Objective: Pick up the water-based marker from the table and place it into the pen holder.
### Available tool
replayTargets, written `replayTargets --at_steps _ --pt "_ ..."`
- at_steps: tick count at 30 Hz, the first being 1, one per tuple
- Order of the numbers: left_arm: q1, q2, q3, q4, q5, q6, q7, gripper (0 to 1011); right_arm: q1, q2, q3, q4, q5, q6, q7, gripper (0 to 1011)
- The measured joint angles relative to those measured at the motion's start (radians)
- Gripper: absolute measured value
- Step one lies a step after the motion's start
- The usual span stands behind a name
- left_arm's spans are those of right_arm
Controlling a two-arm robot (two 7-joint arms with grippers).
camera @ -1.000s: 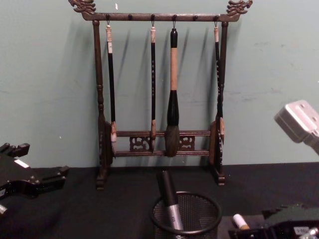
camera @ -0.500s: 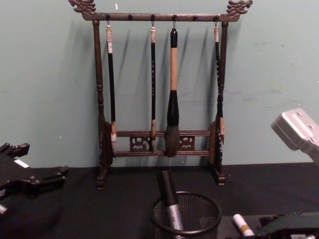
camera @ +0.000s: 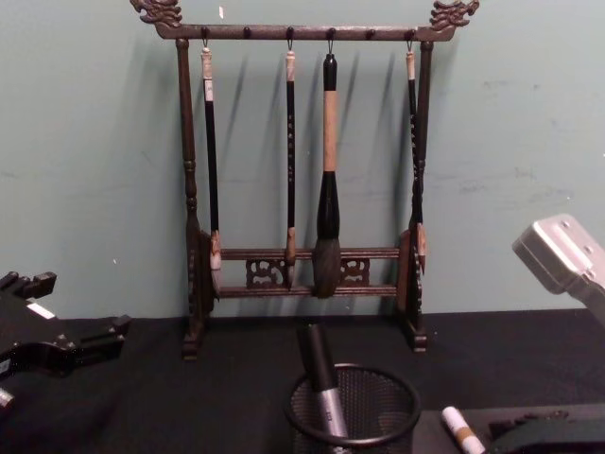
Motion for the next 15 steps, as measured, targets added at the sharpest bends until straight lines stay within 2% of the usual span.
replayTargets --at_steps 15 --pt "0.000 0.000 0.000 0.000 0.000 0.000 0.000 1001 -0.001 0.000 0.000 0.000 0.000 -0.002 0.002 989"
